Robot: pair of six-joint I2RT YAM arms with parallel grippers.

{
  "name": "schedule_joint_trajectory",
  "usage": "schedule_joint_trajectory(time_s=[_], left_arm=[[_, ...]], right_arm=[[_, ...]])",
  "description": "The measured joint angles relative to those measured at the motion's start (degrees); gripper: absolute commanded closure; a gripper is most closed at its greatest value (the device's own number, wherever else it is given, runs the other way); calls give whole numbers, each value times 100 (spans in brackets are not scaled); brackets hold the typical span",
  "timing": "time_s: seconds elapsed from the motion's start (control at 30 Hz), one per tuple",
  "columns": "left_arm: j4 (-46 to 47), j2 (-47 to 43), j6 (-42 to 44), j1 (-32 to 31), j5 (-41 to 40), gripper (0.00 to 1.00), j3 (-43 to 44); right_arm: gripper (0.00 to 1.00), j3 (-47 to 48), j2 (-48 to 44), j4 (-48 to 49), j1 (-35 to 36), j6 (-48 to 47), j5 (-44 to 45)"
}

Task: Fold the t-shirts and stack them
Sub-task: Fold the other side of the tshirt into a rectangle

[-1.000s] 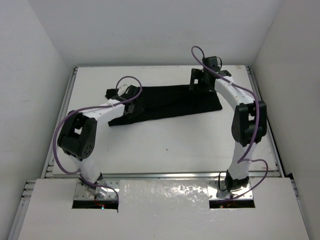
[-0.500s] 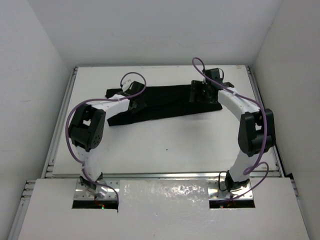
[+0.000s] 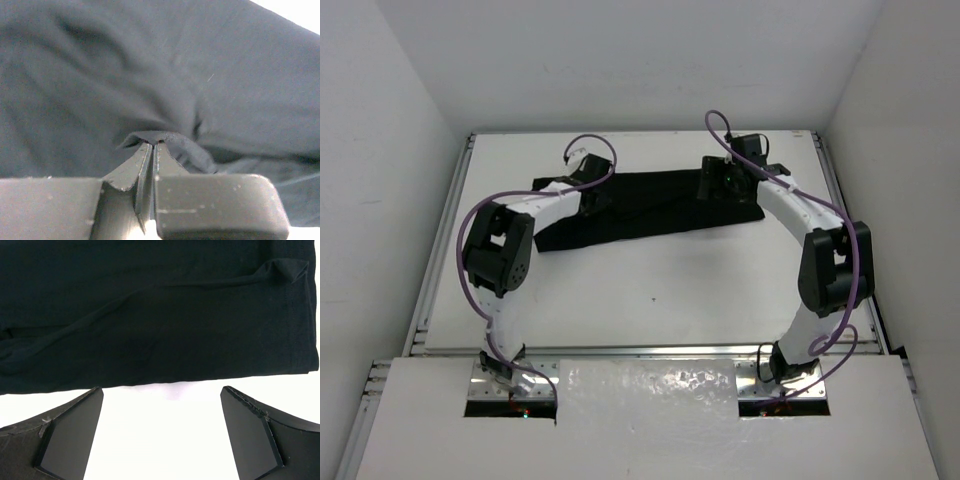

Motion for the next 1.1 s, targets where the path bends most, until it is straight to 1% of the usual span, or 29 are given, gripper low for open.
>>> schedule_joint_trajectory(time_s=[0.07, 0.27, 0.43, 0.47, 0.5, 0.53, 0.57, 0.6, 0.63, 0.7, 0.77, 0.8, 0.87, 0.97, 1.0, 1.03, 1.1], left_arm=[[20, 85, 149, 22, -90, 100, 249], [151, 133, 540, 149, -136, 100, 479], [339, 734, 981, 227, -90, 100, 1246], [361, 901, 1099, 249, -46, 89, 1447], [404, 1045, 1237, 262, 9, 76, 1613], [439, 1198, 1364, 278, 74, 66, 1781], [428, 1327, 1456, 291, 131, 46, 1945], [433, 1456, 1591, 304, 179, 38, 2103], [424, 1552, 1670, 319, 188, 34, 2216], [369, 1598, 1681, 330, 116, 31, 2267], [155, 1558, 1537, 334, -190, 30, 2256], [61, 1510, 1438, 337, -337, 32, 2212], [-35, 1272, 1147, 356, -599, 38, 1882], [-138, 785, 848, 413, -852, 38, 1169], [-208, 708, 756, 446, -925, 37, 1058], [-232, 697, 702, 463, -975, 32, 1021], [-299, 717, 573, 546, -1040, 27, 1019]], right_arm=[[1, -2, 0, 0, 2, 0, 0], [1, -2, 0, 2, 2, 0, 0], [1, -2, 4, 7, 2, -2, -15], [1, -2, 4, 7, 2, -2, -44], [1, -4, 4, 7, 2, -2, -74], [1, -7, 4, 13, 2, -2, -105], [1, -9, 4, 20, 2, -2, -125], [1, -9, 4, 22, 2, -2, -149], [1, -9, 7, 22, 2, -4, -175], [1, -9, 24, 42, 2, -4, -273], [1, 20, 107, 68, 2, -15, -400], [1, 70, 205, 63, 2, -26, -439], [1, 361, 549, -26, 2, -44, -463], [1, 813, 1178, -55, 0, -48, -400], [1, 918, 1360, -83, -7, -50, -398], [1, 988, 1488, -111, -9, -50, -396], [1, 1119, 1762, -181, -9, -61, -400]])
